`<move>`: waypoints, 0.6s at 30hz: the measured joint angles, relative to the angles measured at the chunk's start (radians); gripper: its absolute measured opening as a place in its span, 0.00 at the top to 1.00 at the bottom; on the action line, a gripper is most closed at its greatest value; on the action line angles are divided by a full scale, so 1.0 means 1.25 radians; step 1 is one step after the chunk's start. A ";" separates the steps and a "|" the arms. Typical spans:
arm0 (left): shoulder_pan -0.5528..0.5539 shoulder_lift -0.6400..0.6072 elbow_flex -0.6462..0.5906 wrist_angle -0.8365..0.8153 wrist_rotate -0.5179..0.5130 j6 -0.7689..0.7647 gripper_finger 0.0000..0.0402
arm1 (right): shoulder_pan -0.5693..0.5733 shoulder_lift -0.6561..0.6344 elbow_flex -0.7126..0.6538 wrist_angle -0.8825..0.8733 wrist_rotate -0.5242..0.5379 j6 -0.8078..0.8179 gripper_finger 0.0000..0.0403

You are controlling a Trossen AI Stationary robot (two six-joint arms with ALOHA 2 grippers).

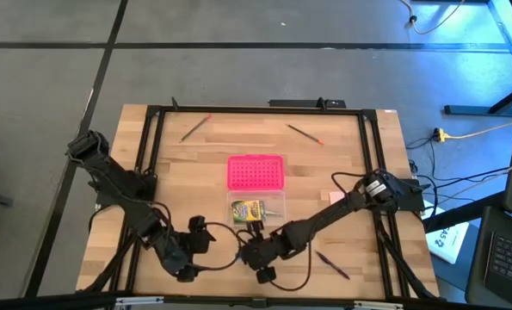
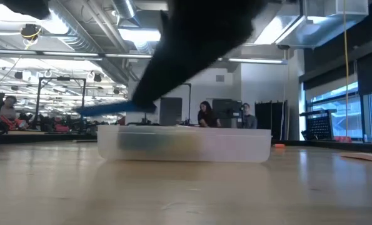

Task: Pack school essentials
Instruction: Put the blue eraser into the pencil case

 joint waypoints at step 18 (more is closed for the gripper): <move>-0.056 0.000 0.000 -0.029 -0.038 -0.046 0.01 | -0.139 -0.004 0.172 -0.218 0.105 -0.104 0.84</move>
